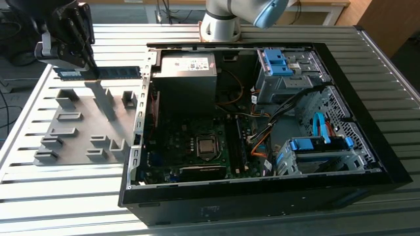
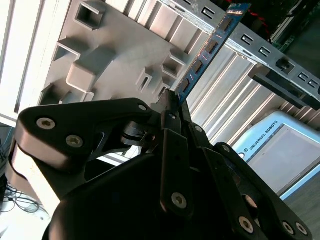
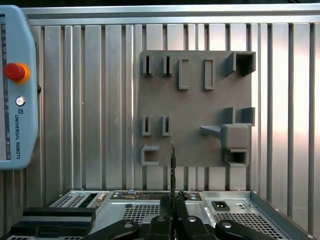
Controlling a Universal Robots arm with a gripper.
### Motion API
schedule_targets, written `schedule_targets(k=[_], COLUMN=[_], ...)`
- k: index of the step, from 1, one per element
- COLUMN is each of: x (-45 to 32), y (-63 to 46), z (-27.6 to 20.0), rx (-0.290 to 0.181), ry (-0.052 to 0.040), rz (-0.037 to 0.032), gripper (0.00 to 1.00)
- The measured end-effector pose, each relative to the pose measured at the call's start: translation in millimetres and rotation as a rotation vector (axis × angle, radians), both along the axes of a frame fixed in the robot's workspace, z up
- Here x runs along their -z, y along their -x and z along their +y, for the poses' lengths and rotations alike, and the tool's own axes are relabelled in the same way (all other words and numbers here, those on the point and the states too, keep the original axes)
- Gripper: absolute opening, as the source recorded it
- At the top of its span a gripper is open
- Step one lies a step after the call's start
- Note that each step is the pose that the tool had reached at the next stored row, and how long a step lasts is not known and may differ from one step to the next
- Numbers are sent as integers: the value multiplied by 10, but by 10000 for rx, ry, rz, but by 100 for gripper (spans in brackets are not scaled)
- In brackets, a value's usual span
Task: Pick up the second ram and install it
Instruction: 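Pick up the second ram and move it above second insertion slot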
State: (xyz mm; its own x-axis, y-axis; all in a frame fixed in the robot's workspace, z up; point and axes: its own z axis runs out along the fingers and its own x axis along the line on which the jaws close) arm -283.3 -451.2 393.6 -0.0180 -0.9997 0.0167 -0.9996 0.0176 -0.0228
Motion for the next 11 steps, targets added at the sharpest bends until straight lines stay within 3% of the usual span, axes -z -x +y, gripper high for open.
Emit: schedule_targets(k=[2,11], x=[0,1], y=[-86,-248], z=[0,0], rx=[0,0], ry=[1,0], rz=[0,-1], gripper=[14,14])
